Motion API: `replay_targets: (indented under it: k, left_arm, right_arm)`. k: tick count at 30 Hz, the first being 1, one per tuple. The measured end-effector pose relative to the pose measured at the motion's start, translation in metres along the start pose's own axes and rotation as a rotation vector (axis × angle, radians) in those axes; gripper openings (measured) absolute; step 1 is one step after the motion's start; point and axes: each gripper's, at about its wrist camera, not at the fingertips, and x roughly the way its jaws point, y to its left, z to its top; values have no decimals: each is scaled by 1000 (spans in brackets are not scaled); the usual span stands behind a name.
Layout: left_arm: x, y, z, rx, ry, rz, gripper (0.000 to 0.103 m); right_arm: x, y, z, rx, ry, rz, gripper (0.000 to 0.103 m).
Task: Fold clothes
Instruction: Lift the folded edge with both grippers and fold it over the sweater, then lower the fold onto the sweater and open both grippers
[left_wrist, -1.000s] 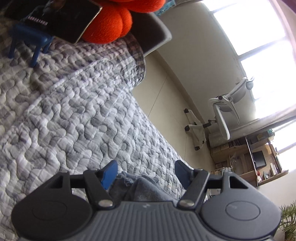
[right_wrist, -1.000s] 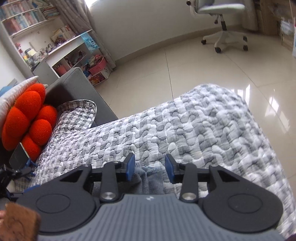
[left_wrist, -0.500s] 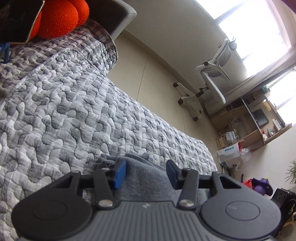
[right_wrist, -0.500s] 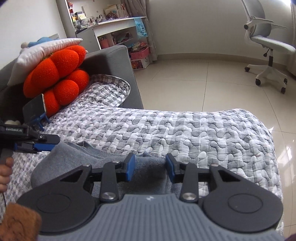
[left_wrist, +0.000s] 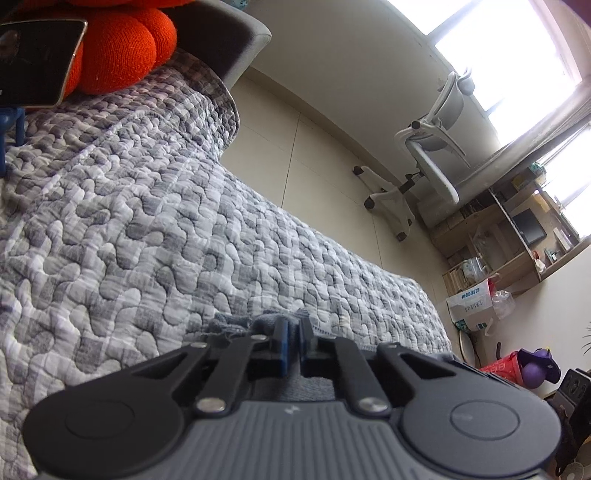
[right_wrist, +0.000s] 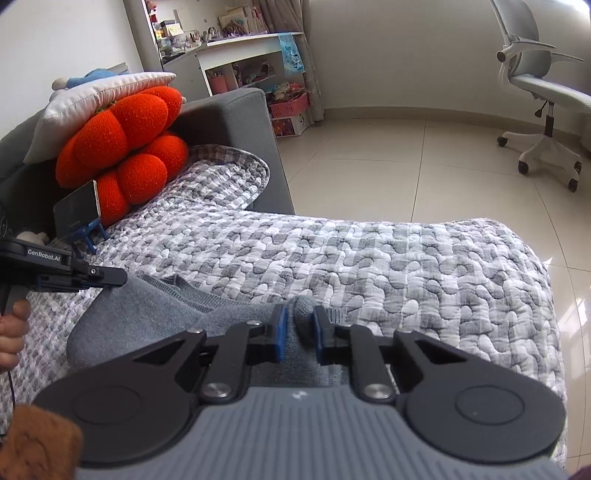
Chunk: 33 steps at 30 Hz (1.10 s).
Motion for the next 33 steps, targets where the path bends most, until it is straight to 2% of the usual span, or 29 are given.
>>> replay_targets:
  k: [5,14,19,25,27,29,33]
  left_arm:
    - [-12,-7,4,19,-65,-5,5]
    - [15,-15,7,49,-108,99,5]
    - [34,-12,1,71,-68,189,6]
    - [33,-11,3,61,-62,184,9]
    - [29,-9,4,41,-59,170,11]
    - [23,-11,7,39,-63,164,12]
    - [8,-15,13,54,-102,190,15]
  right_arm:
    - [-10,-1,7,33,-75,-23,17]
    - [16,-2,3,89,-107,-153,17]
    - [43,-3,-11,70,-27,-232,17]
    - [40,-2,-11,64,-21,-246,19]
    - [38,-2,-10,57,-16,-255,24]
    - [31,-1,-8,56,-18,-254,24]
    - [14,8,2,13,-60,-277,32]
